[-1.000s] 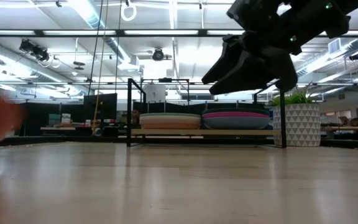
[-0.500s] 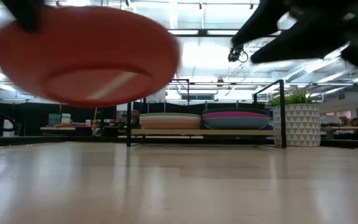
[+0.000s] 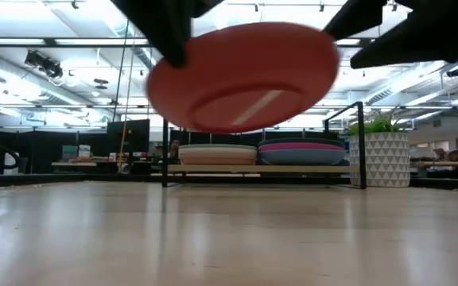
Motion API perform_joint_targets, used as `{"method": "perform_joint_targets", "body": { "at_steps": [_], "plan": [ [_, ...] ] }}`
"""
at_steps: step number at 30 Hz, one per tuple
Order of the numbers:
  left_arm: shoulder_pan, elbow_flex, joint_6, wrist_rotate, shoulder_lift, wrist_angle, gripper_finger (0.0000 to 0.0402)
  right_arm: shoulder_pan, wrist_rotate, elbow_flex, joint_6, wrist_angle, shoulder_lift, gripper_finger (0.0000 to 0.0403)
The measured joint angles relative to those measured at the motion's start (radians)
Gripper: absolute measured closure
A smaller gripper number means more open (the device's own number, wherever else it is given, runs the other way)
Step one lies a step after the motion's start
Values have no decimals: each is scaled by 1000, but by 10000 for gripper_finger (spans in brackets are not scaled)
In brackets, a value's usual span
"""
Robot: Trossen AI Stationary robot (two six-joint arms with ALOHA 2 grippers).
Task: Place and stack plates onto a shelf
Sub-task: Stack the orange plate on top of the dark blue plate on the shelf
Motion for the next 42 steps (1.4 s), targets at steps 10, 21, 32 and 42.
{"method": "perform_joint_targets", "body": {
  "at_steps": [10,21,32,42],
  "plan": [
    [29,0,236,6,0,113,387,0,30,0,4,-115,0,204],
    [25,0,117,-84,0,205,347,1,63,0,5,-146,3,309],
    [-39,-2,-70,-353,-66,122,227,-2,149,0,82,-292,2,345],
    [-82,-104,-150,-460,-80,190,238,-166,338,0,103,-340,2,344]
  ]
}}
